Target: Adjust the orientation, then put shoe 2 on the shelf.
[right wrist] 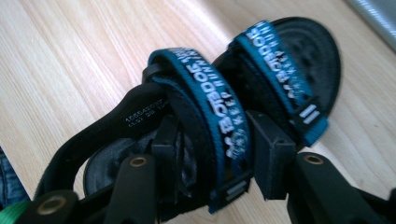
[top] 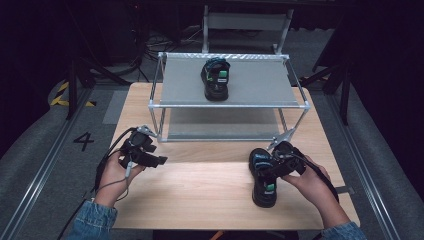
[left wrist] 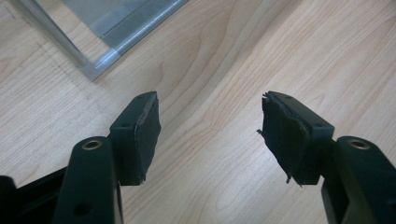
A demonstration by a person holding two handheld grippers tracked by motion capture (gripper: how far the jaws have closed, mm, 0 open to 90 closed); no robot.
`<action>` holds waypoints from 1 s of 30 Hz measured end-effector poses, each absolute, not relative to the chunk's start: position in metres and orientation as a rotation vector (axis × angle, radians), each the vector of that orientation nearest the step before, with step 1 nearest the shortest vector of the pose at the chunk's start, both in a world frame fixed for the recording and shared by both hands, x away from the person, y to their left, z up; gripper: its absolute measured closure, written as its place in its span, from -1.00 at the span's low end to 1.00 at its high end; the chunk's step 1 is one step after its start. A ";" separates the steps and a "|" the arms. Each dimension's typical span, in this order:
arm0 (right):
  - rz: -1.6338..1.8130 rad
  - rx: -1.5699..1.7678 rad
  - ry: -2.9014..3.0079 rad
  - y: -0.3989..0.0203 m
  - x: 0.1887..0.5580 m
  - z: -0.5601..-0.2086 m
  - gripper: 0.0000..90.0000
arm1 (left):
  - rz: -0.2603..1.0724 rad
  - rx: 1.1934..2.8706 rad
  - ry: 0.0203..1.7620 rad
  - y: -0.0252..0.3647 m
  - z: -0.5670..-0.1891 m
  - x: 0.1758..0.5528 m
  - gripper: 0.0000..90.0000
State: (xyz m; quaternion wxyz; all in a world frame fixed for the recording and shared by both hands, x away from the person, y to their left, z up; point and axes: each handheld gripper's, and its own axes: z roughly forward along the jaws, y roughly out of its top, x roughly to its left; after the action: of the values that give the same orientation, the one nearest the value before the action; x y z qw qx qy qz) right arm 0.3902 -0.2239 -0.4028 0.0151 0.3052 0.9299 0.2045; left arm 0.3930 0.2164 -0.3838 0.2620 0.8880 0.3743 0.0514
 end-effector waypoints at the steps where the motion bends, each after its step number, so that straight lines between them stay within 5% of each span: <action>1: 0.623 0.939 2.898 -0.222 0.390 -0.404 0.32 | 0.143 2.406 1.009 0.216 -0.385 0.394 -0.17; 10: 0.569 0.903 2.872 -0.218 0.390 -0.404 0.53 | 0.113 2.413 0.997 0.213 -0.388 0.404 -0.17; 30: 0.647 0.828 2.882 -0.202 0.393 -0.357 0.53 | 0.066 2.369 1.076 0.225 -0.407 0.402 -0.17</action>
State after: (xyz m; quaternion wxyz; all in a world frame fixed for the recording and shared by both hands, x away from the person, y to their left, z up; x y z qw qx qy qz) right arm 0.3926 -0.2018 -0.3572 0.0367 0.2698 0.9389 0.2107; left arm 0.4016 0.2253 -0.4071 0.2660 0.8774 0.3985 0.0244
